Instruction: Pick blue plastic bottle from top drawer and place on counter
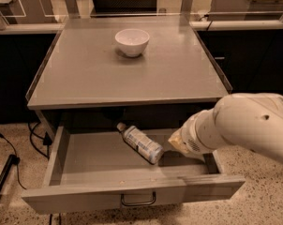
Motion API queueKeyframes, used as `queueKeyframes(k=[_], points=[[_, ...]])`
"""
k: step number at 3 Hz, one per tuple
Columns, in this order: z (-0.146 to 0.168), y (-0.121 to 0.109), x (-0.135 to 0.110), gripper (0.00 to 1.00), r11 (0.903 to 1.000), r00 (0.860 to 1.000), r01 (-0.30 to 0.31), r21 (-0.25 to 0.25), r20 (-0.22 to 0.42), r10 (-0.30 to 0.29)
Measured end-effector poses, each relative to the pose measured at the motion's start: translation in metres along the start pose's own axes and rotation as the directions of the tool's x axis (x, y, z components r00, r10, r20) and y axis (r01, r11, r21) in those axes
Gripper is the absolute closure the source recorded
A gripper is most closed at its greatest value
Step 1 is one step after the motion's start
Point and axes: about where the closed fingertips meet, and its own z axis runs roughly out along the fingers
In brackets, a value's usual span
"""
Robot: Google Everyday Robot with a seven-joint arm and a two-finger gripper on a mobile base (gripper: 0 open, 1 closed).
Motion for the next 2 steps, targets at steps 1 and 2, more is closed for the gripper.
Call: queueKeyframes(k=[1,2], points=[[0.022,0.011,0.008,1.00,0.9993,0.999,-0.037,0.010,0.022,0.037],[0.040,0.017,0.008,1.00,0.9981,0.997,-0.062,0.009,0.045,0.061]])
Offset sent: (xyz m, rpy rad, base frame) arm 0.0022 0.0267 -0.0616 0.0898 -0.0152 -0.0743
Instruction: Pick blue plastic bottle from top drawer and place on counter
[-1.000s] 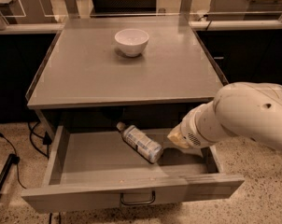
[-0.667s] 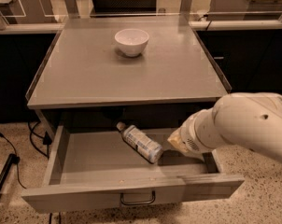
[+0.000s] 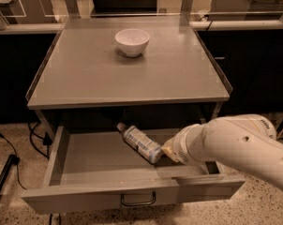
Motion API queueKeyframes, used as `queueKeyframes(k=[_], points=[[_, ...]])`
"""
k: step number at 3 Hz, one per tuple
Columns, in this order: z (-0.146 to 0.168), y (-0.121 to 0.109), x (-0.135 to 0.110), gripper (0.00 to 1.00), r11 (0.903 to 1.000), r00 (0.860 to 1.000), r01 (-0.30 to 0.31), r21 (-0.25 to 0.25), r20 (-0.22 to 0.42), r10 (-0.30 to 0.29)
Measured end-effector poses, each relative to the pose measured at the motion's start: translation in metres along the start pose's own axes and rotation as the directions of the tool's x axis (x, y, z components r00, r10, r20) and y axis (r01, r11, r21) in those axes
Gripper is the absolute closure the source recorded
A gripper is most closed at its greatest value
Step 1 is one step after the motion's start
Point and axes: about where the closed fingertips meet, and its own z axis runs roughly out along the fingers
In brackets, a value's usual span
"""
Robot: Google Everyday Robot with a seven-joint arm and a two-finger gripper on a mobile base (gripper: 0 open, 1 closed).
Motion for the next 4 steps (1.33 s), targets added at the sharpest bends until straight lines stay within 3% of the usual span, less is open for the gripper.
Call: queueKeyframes(k=[1,2,3,4], points=[[0.020,0.008,-0.003,1.00,0.9996,1.000,-0.013,-0.024,0.024,0.014],[0.035,0.015,-0.008,0.81,0.9987,0.999,-0.020,-0.047,0.040,0.021],[0.048,0.019,-0.012,0.51,0.9975,0.998,-0.025,-0.066,0.053,0.028],[0.052,0.020,-0.014,0.43,0.9971,0.998,-0.027,-0.072,0.059,0.031]])
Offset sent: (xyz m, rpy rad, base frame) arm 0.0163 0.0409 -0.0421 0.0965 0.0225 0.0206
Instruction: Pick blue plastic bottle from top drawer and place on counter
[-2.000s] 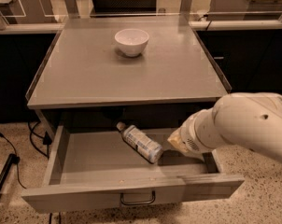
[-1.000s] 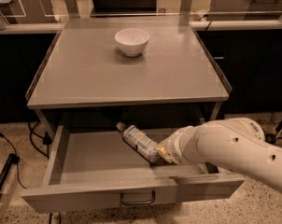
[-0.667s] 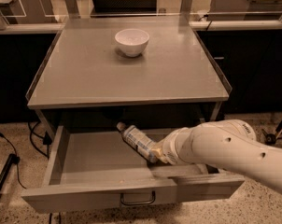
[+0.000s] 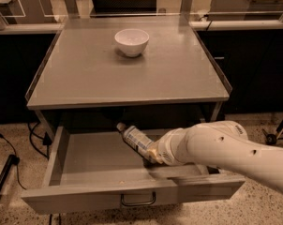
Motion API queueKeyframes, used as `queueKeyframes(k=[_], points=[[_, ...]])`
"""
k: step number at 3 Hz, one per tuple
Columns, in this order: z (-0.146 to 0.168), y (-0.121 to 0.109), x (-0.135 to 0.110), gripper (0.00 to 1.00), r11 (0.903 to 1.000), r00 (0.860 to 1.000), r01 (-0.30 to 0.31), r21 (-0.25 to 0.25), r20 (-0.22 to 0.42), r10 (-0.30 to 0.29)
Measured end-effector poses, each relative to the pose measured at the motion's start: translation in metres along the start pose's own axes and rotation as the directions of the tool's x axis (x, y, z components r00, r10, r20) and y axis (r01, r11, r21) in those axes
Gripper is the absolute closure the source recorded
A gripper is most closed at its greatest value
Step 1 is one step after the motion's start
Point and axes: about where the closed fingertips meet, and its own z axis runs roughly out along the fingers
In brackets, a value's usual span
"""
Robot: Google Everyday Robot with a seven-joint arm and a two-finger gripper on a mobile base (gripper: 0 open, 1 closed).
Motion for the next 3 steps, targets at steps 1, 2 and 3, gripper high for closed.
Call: queueKeyframes(k=[1,2,3], points=[[0.0033,0.0000,0.0003,0.44,1.0000,1.000,-0.005,-0.003,0.004,0.005],[0.0044,-0.0002,0.0006,0.50,1.0000,1.000,-0.007,-0.003,0.005,0.007],[0.0107,-0.0016,0.0023,0.54,0.9999,1.000,-0.011,-0.001,0.006,0.011]])
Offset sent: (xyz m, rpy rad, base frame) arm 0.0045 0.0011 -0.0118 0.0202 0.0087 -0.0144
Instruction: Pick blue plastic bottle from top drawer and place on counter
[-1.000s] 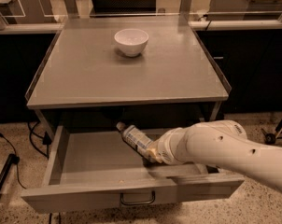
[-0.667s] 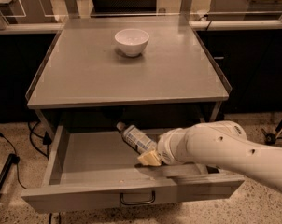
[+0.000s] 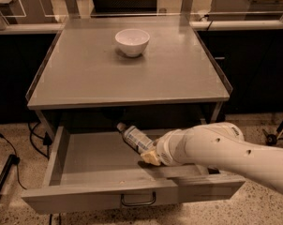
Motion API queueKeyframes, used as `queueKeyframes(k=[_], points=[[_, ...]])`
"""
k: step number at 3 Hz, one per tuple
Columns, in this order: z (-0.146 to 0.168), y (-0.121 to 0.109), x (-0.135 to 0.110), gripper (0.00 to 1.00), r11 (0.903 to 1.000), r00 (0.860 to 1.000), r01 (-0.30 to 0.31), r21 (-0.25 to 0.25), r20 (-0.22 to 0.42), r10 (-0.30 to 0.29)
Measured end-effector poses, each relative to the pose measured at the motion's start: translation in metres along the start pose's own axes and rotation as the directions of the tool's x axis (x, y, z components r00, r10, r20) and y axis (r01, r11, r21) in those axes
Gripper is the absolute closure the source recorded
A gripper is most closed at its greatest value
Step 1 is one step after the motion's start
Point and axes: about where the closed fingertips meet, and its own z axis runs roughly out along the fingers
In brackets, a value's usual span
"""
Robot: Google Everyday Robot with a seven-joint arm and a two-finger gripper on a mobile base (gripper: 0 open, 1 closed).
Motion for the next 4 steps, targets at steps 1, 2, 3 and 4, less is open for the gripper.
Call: queueKeyframes(k=[1,2,3,4], points=[[0.011,-0.003,0.002,0.44,1.0000,1.000,0.001,0.004,-0.004,-0.001],[0.024,-0.008,0.005,0.29,1.0000,1.000,0.002,0.007,-0.017,-0.002],[0.032,-0.010,0.008,0.28,1.0000,1.000,0.001,0.008,-0.027,-0.001],[0.041,-0.013,0.013,0.31,1.0000,0.999,-0.002,0.007,-0.036,0.002]])
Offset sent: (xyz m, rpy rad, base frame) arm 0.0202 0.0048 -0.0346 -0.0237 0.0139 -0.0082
